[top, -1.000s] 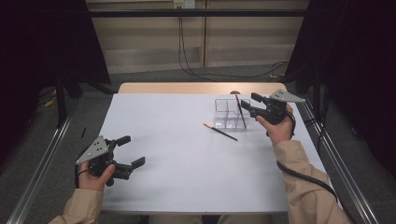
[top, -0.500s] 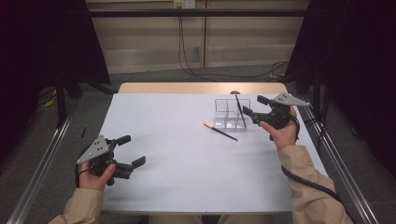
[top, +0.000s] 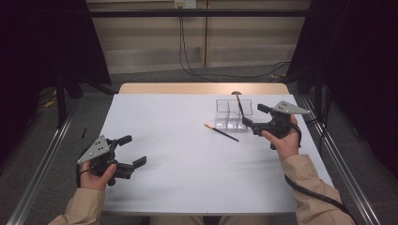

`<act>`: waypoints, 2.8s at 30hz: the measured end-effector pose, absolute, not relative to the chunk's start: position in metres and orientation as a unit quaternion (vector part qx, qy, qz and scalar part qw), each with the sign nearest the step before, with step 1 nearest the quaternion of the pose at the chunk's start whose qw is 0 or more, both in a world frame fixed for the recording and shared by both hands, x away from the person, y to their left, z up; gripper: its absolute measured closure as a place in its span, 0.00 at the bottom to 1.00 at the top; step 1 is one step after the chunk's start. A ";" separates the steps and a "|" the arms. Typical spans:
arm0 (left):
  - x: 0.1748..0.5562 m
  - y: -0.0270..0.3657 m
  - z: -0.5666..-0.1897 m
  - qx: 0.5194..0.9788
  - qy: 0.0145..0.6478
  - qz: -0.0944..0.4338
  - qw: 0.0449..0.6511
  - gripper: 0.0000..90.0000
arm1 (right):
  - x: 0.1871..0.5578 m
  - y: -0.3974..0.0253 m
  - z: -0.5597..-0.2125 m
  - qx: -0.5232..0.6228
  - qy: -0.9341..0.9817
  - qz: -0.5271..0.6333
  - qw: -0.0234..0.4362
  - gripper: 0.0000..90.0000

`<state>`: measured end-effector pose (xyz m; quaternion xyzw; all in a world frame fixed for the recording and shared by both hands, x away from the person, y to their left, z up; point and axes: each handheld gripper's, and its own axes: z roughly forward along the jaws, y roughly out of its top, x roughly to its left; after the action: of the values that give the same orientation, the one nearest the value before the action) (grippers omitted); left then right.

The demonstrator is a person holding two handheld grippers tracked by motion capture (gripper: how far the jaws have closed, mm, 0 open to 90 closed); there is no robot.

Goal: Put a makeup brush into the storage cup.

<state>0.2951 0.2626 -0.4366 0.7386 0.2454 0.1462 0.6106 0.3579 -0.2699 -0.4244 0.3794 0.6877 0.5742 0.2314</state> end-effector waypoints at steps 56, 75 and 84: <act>0.294 0.261 -0.438 0.742 0.244 0.145 0.607 0.00 | 0.283 -0.280 -0.436 0.352 0.707 0.578 0.207 0.05; 0.294 0.260 -0.438 0.743 0.245 0.146 0.606 0.00 | 0.265 -0.292 -0.436 0.356 0.708 0.574 0.207 0.05; 0.294 0.260 -0.438 0.742 0.246 0.145 0.607 0.00 | 0.253 -0.298 -0.437 0.356 0.707 0.574 0.210 0.05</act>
<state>0.2942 0.2597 -0.4380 0.7418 0.2456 0.1454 0.6068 0.2534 -0.2977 -0.4365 0.3559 0.7075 0.5735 0.2096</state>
